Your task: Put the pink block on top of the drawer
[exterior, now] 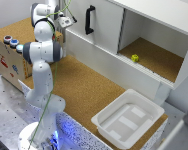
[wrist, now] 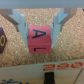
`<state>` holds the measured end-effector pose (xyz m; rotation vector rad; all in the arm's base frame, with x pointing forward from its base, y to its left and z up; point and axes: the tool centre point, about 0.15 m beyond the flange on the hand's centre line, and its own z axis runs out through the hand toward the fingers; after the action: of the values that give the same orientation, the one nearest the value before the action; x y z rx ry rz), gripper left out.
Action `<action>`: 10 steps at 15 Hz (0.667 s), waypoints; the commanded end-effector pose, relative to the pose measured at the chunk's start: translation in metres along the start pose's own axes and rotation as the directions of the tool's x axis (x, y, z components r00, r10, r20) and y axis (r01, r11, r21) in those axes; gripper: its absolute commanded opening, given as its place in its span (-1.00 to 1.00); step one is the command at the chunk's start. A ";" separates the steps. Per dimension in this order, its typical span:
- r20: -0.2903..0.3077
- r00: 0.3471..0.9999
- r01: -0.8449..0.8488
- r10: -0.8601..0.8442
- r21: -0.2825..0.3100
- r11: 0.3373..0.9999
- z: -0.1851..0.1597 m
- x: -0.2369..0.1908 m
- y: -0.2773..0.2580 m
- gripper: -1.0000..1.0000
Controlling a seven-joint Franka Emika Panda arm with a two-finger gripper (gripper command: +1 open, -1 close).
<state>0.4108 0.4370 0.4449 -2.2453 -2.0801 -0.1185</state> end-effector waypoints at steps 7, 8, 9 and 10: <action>0.143 0.987 -0.061 0.067 -0.041 0.997 -0.010 0.047 0.015 1.00; 0.117 0.989 -0.080 0.087 -0.061 0.995 -0.021 0.047 0.018 1.00; 0.098 0.991 -0.085 0.092 -0.069 0.994 -0.028 0.047 0.018 1.00; 0.080 0.992 -0.088 0.094 -0.076 0.993 -0.038 0.046 0.017 1.00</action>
<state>0.4176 0.4587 0.4477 -2.3263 -2.0358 -0.1505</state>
